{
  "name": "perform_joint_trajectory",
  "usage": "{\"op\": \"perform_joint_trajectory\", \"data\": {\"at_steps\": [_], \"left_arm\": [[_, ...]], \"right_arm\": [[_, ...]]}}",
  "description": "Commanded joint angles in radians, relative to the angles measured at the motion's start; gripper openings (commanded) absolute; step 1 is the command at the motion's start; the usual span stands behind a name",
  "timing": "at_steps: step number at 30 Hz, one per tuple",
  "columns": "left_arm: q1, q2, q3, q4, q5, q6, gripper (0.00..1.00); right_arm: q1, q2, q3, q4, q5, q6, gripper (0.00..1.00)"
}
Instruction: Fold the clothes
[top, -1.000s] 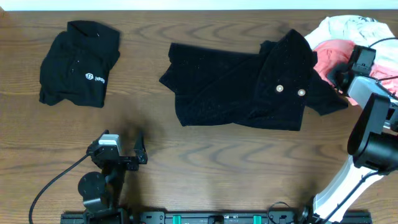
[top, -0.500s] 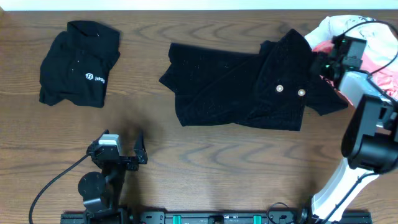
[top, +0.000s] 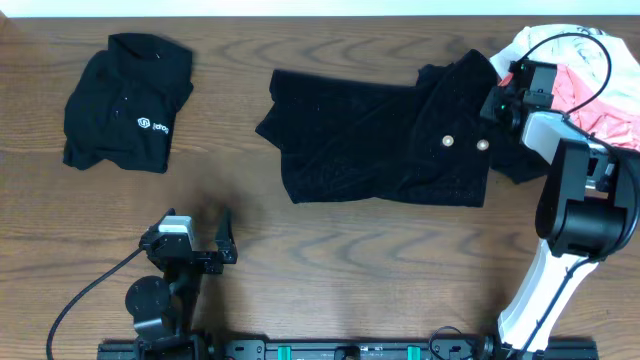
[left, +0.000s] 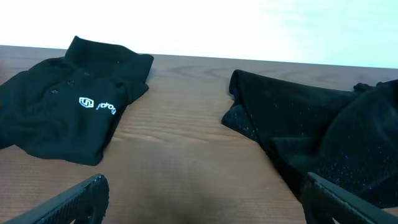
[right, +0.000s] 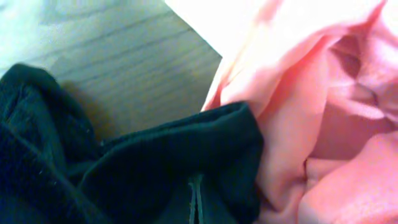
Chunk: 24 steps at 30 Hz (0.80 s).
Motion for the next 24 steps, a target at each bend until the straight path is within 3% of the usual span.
{"op": "perform_joint_trajectory", "data": {"at_steps": [1,4,17,22,24], "left_arm": [[0.006,-0.006,-0.024,-0.006,0.005,0.002,0.98],[0.006,-0.006,-0.024,-0.006,0.005,0.002,0.98],[0.006,-0.006,-0.024,-0.006,0.005,0.002,0.98],[0.006,-0.006,-0.024,-0.006,0.005,0.002,0.98],[0.006,-0.006,-0.024,-0.006,0.005,0.002,0.98]], "right_arm": [[-0.04,0.105,-0.014,-0.044,0.125,0.095,0.01],[-0.088,0.106,-0.008,-0.069,0.187,0.178,0.01],[-0.209,0.106,0.092,-0.166,0.21,0.299,0.01],[-0.196,0.104,0.143,-0.205,0.143,0.28,0.01],[-0.187,0.092,0.179,-0.235,0.091,0.256,0.16]]}}
